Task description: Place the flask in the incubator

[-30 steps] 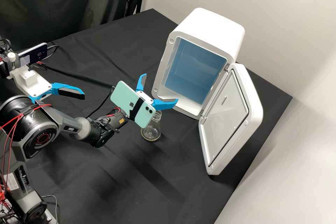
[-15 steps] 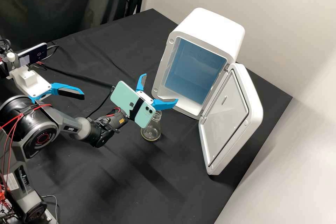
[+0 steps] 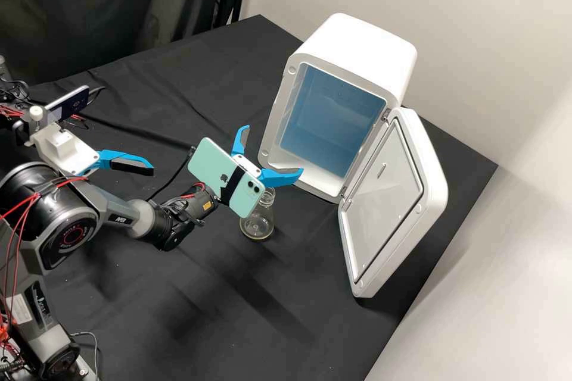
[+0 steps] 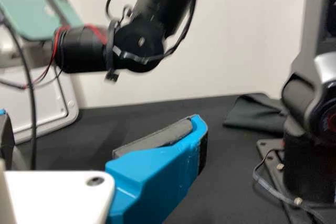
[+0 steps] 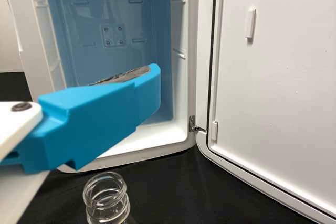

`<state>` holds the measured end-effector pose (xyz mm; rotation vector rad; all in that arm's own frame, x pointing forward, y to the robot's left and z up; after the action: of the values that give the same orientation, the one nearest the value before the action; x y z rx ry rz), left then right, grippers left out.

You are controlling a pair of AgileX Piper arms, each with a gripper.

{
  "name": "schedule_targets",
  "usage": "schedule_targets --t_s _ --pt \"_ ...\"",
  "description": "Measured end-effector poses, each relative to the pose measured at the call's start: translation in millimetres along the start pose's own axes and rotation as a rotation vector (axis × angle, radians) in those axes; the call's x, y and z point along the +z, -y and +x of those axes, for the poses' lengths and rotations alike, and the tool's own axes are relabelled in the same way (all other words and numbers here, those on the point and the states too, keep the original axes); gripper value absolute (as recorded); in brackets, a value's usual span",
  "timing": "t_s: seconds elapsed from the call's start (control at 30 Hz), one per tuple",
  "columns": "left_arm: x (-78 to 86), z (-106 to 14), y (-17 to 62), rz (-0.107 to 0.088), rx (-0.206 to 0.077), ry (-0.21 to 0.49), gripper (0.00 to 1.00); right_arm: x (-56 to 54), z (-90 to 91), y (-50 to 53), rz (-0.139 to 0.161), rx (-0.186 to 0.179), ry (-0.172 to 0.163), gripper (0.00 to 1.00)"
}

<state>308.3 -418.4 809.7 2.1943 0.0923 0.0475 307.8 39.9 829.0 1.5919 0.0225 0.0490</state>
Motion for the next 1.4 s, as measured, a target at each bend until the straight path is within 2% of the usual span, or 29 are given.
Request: schedule_targets --t_s 0.1,0.2,0.27,0.4,0.47,0.6,0.87,1.0,1.1,1.4 --pt "-1.9 -0.9 5.4 -0.006 -0.02 -0.006 1.0 0.0 0.0 0.0 0.0 0.0 0.0 1.0" --pt "-5.0 -4.4 10.5 -0.028 -0.041 -0.018 1.0 0.0 0.0 0.0 0.0 0.0 0.0 1.0" --pt "-8.3 -6.2 12.5 -0.033 -0.049 -0.029 1.0 0.0 0.0 0.0 0.0 0.0 0.0 1.0" --pt "-16.2 -7.7 12.6 -0.057 -0.049 -0.053 1.0 0.0 0.0 0.0 0.0 0.0 0.0 1.0" --pt "-21.5 -9.2 14.7 -0.071 -0.058 -0.071 1.0 0.0 0.0 0.0 0.0 0.0 0.0 1.0" --pt "-30.7 -8.7 19.0 -0.07 -0.073 -0.09 1.0 0.0 0.0 0.0 0.0 0.0 0.0 1.0" --pt "-52.8 -10.6 33.8 -0.085 -0.121 -0.153 1.0 0.0 0.0 0.0 0.0 0.0 0.0 1.0" --pt "-58.8 -10.9 38.4 -0.09 -0.136 -0.174 1.0 0.0 0.0 0.0 0.0 0.0 0.0 1.0" --pt "-61.3 -11.0 41.3 -0.085 -0.148 -0.172 1.0 0.0 0.0 0.0 0.0 0.0 0.0 1.0" --pt "-78.2 -14.3 40.6 -0.09 -0.145 -0.222 1.0 0.0 0.0 0.0 0.0 0.0 0.0 1.0"
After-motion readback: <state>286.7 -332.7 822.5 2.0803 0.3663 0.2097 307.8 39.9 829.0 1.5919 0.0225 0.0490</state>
